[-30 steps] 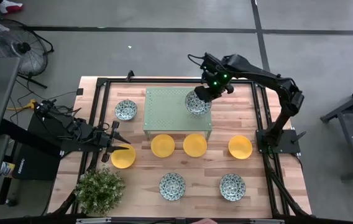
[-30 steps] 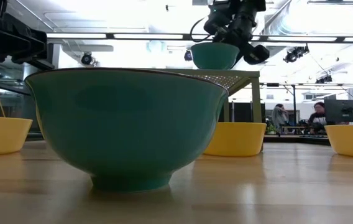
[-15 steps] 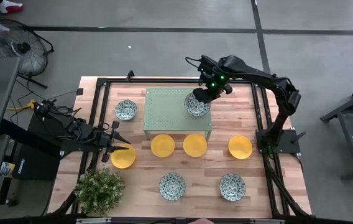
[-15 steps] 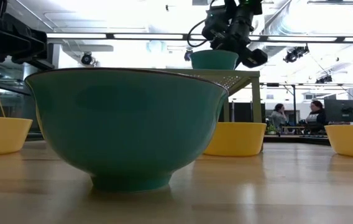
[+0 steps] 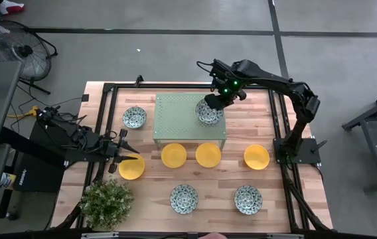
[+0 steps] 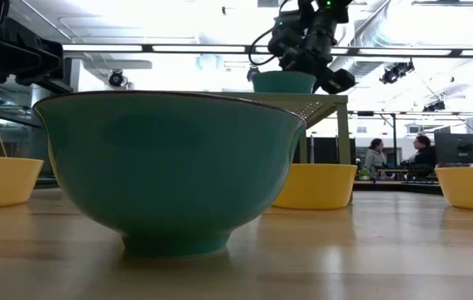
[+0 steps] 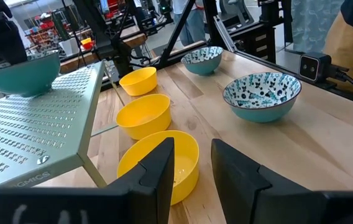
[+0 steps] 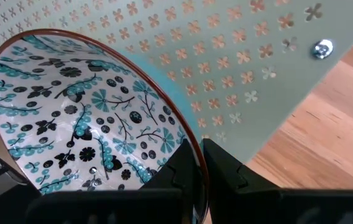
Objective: Pick & Place Mini bowls
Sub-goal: Put the blue bowl on the shelf, then put the yellow bowl on the shelf
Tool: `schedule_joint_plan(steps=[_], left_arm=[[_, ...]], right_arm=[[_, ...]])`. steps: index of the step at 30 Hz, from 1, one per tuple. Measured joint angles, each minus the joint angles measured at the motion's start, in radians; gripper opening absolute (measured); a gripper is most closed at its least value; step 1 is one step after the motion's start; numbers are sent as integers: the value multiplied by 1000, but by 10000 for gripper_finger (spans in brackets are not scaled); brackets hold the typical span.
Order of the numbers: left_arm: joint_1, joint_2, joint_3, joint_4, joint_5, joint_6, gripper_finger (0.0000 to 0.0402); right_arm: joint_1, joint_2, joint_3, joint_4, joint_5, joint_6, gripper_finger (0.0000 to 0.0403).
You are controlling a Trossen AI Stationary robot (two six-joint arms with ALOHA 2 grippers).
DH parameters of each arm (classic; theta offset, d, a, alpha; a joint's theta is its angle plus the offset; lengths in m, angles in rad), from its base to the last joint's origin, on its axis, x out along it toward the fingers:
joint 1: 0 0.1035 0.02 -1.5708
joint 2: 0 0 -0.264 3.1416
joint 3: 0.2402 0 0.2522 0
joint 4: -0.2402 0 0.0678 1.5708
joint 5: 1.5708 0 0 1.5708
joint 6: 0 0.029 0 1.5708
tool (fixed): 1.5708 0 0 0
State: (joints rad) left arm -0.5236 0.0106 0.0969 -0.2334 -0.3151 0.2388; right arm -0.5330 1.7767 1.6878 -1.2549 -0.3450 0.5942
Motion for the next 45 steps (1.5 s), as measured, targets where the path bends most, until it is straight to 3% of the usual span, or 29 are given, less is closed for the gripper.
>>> schedule_joint_plan(steps=[9, 34, 45], left_arm=[[0, 0, 0, 0, 0, 0, 104], [0, 0, 0, 0, 0, 0, 104], [0, 0, 0, 0, 0, 0, 104]], right_arm=[[4, 0, 0, 1, -5, -18, 23], [-4, -25, 0, 49, 14, -29, 145], [-19, -92, 0, 2, 51, -36, 174]])
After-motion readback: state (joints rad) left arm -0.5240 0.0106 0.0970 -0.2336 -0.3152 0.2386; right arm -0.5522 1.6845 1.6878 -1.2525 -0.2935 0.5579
